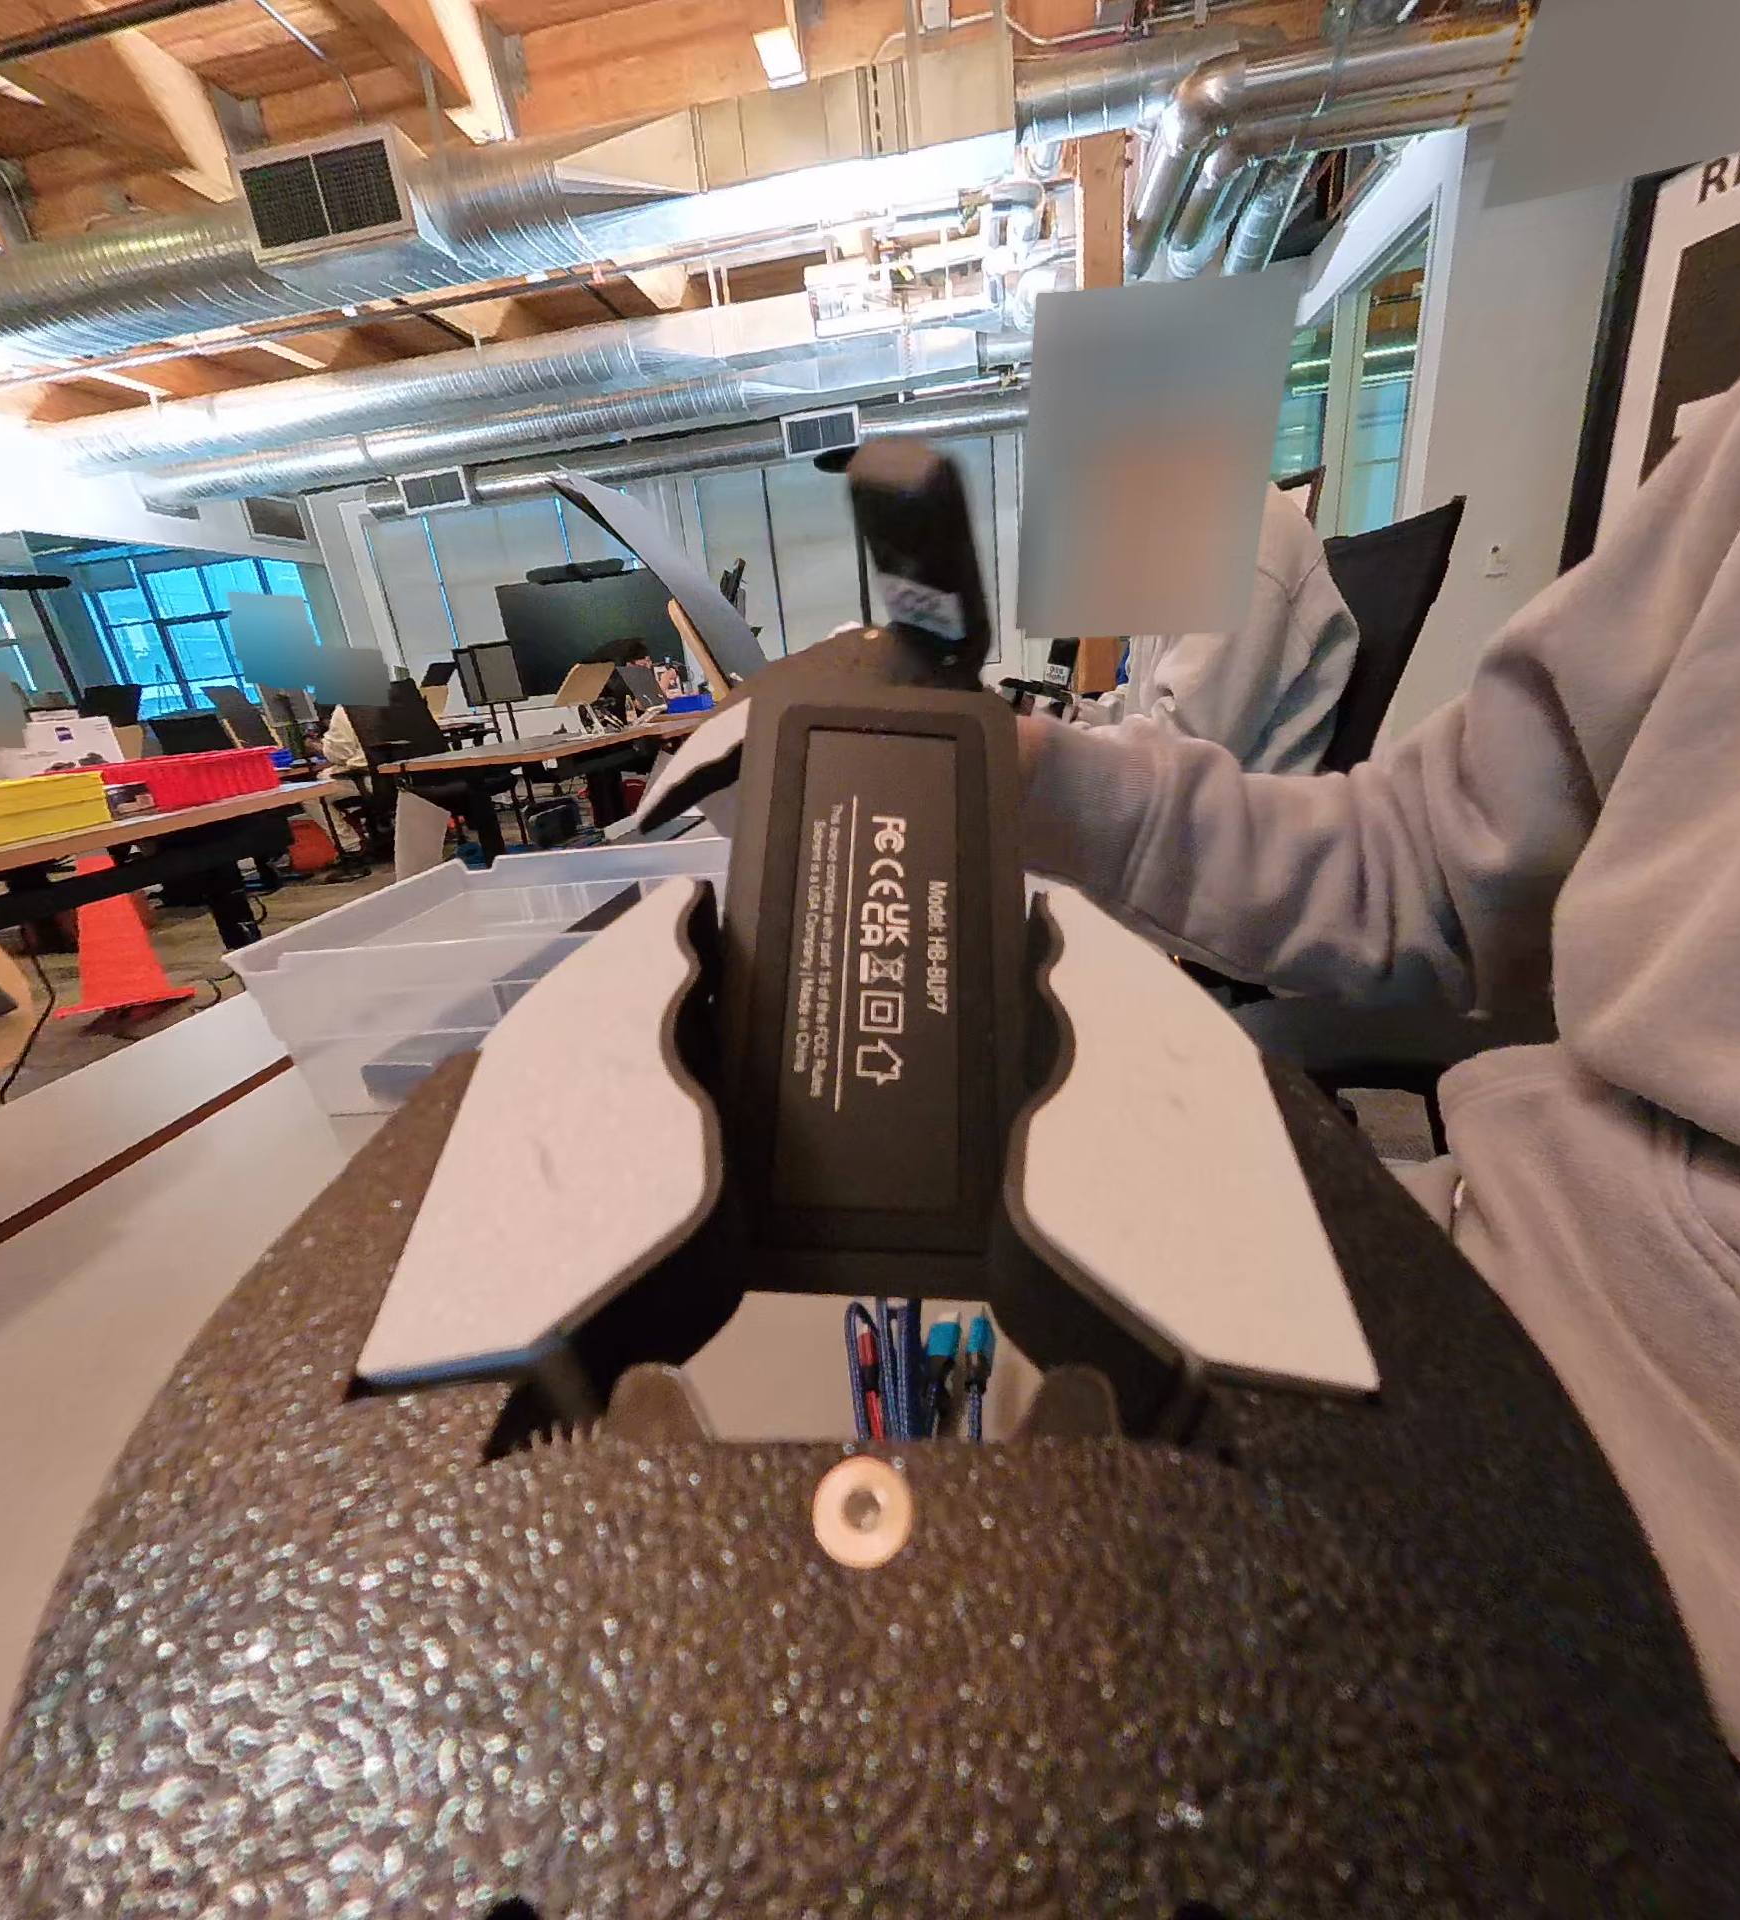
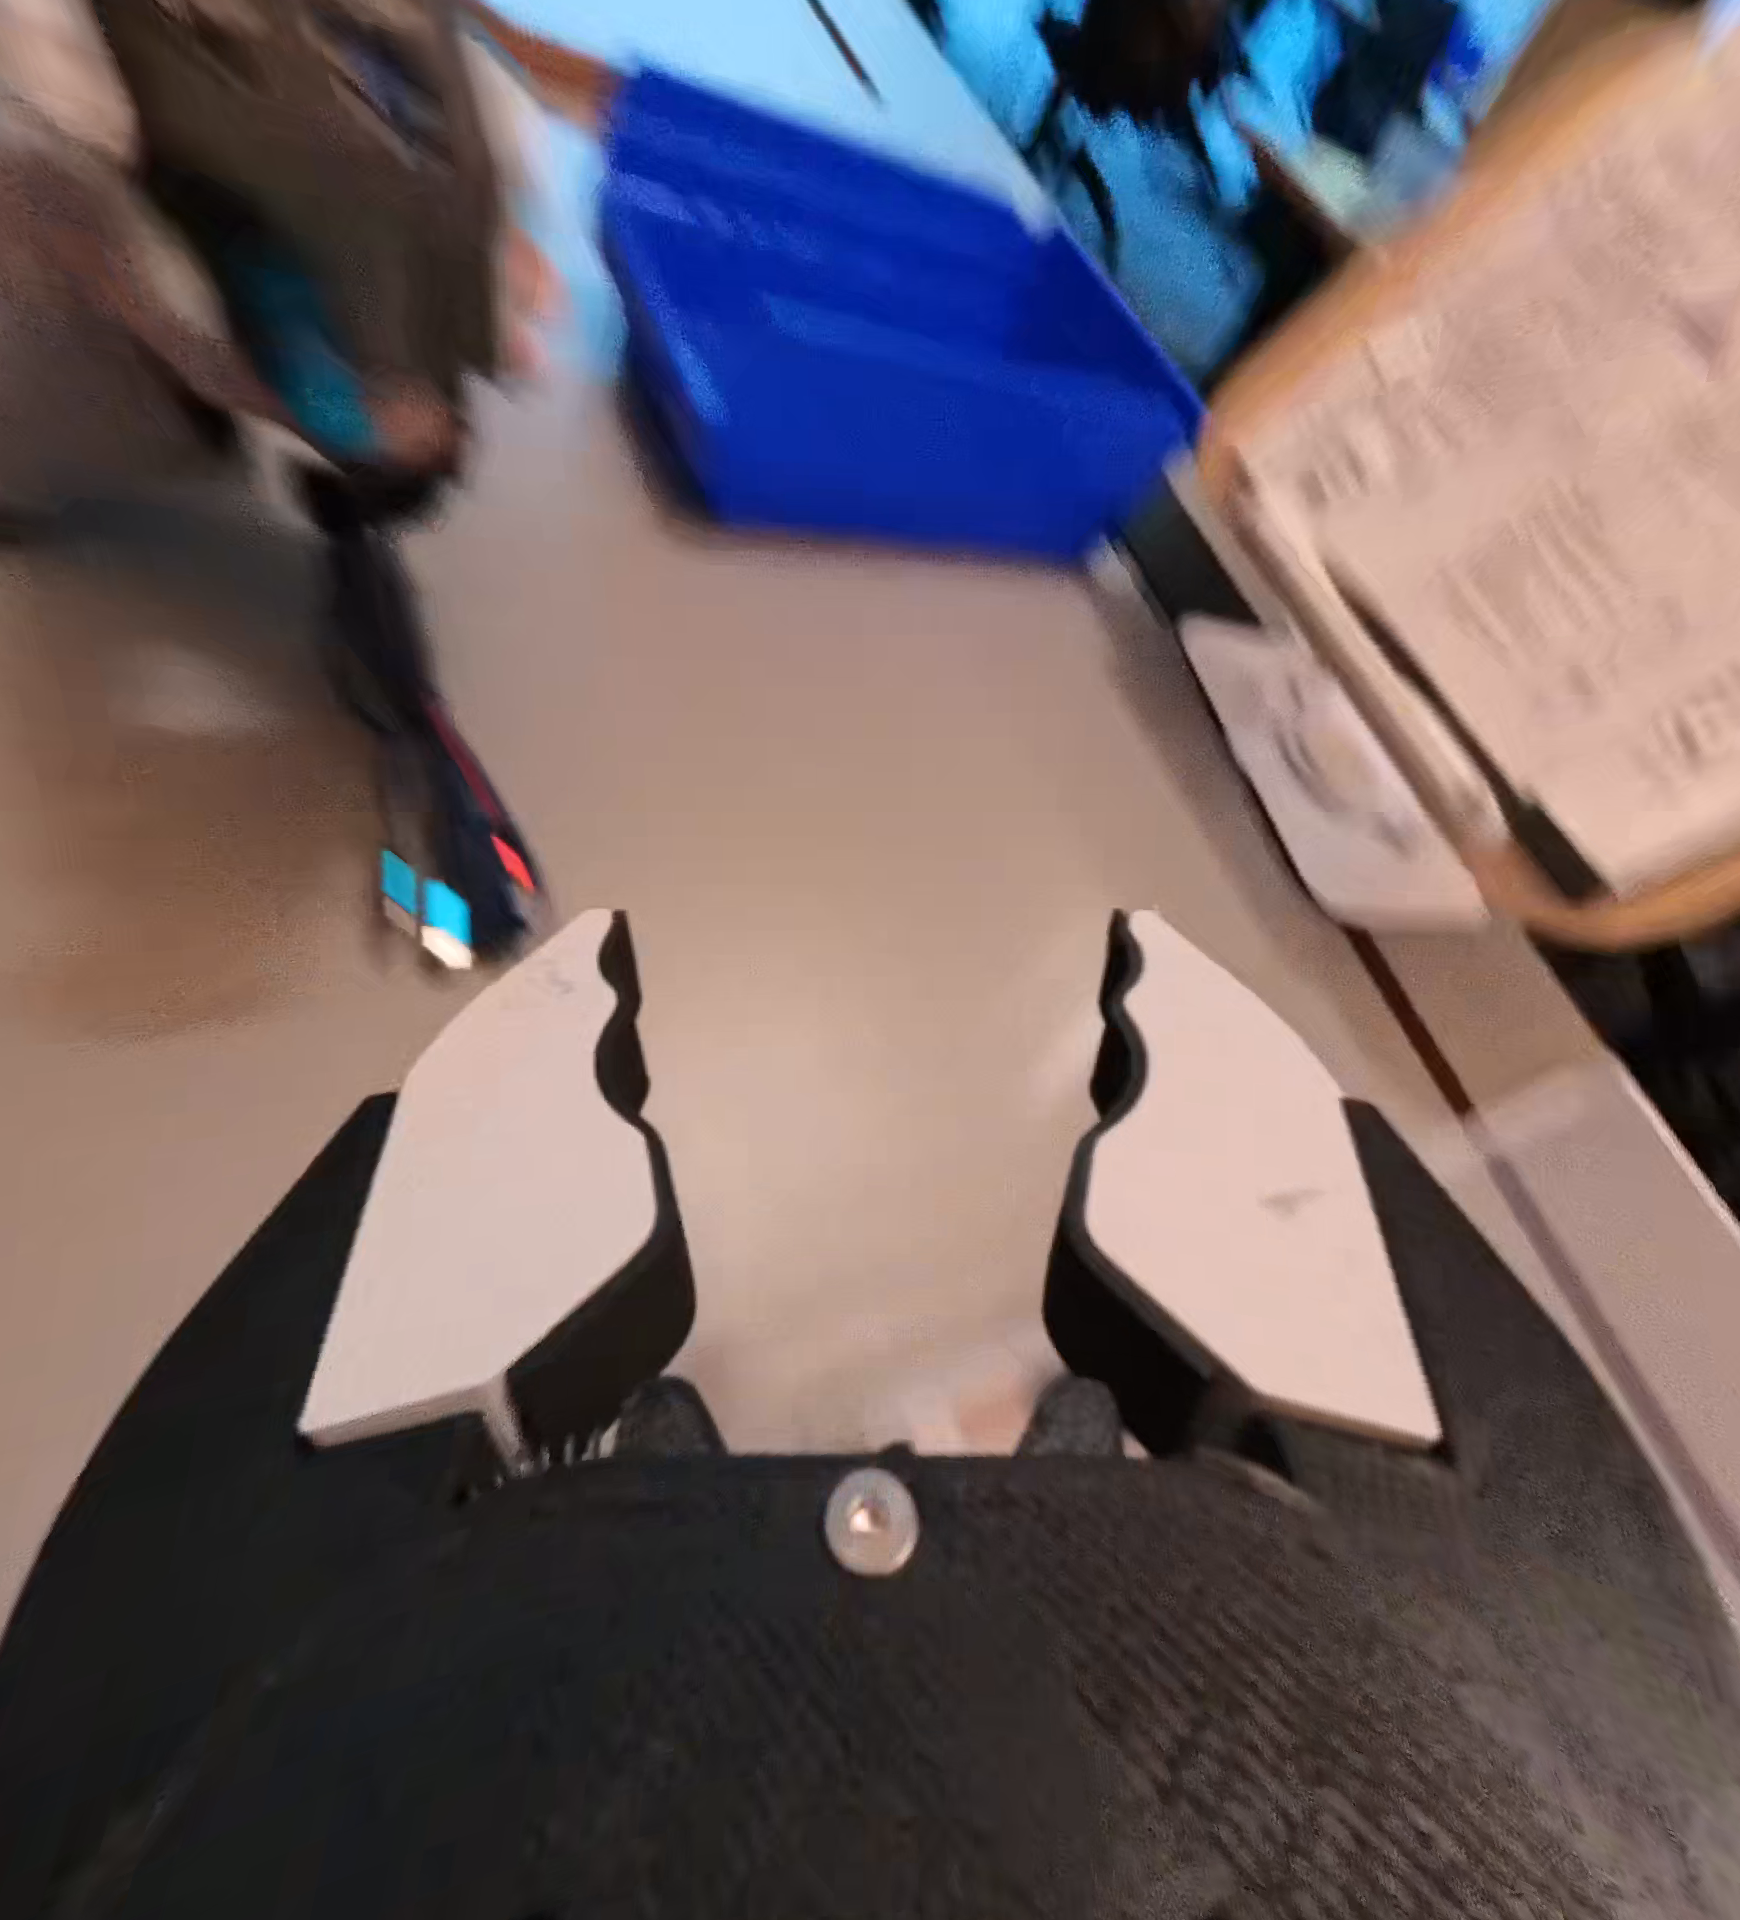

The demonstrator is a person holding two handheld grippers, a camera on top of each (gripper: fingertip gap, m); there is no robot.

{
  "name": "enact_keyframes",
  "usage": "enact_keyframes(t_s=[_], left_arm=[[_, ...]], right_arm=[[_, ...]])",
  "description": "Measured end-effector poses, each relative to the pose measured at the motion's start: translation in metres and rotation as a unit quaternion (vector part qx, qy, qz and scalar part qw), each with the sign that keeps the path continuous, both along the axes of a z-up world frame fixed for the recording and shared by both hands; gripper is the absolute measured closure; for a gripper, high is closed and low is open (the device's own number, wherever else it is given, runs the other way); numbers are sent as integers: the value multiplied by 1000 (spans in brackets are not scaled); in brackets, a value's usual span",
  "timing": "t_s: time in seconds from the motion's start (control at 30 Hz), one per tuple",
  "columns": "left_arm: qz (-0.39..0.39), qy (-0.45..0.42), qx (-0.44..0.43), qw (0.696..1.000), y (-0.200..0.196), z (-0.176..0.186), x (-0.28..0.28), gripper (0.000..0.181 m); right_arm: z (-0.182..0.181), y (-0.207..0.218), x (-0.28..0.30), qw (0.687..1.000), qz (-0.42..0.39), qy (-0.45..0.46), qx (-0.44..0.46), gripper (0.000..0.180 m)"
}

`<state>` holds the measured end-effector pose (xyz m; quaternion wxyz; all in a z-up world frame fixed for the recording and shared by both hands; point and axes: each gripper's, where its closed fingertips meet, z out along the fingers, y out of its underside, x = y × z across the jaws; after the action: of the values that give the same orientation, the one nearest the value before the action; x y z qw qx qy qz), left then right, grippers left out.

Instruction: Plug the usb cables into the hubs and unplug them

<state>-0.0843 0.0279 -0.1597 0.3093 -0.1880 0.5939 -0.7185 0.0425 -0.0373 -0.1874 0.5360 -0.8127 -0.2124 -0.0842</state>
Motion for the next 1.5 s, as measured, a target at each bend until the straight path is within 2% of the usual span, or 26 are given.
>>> enact_keyframes(t_s=[0.03, 0.1, 0.17, 0.23, 0.33, 0.53, 0.63, 0.7, 0.93, 1.03, 1.17, 1.3, 1.5], left_arm=[[0, 0, 3, 1000, -2, 0, 0, 124], [-8, 0, 5, 1000, -8, 0, 0, 124], [-15, -2, 9, 1000, -13, 1, 0, 124], [-22, -2, 11, 1000, -17, 1, -1, 124], [-26, -4, 14, 1000, -20, 1, -2, 124], [-3, 17, 12, 1000, -17, -2, 7, 124], [42, 43, 94, 994, -13, -24, 14, 116], [59, 75, 126, 988, -13, -34, 19, 109], [43, 152, 130, 979, -29, -49, 26, 104], [58, 136, 122, 981, -28, -45, 31, 101], [50, 137, 107, 984, -28, -48, 32, 107], [44, 137, 119, 983, -28, -59, 35, 107], [29, 155, 127, 979, -35, -69, 35, 109]], right_arm=[[10, 10, -32, 999, 39, 11, 30, 92], [32, 25, -87, 986, 119, 62, 103, 91], [44, 32, -119, 967, 177, 120, 137, 104], [45, 40, -130, 956, 205, 153, 145, 111], [51, 47, -133, 947, 216, 156, 178, 121], [55, 56, -125, 968, 184, 141, 99, 120], [61, 64, -120, 979, 143, 132, 54, 121], [64, 67, -126, 981, 146, 126, 28, 121], [60, 83, -140, 983, 154, 96, 12, 120], [53, 85, -147, 980, 162, 111, 0, 120], [50, 88, -144, 981, 156, 118, 0, 120], [38, 90, -143, 983, 157, 89, -26, 121], [33, 93, -147, 979, 176, 95, -33, 121]])
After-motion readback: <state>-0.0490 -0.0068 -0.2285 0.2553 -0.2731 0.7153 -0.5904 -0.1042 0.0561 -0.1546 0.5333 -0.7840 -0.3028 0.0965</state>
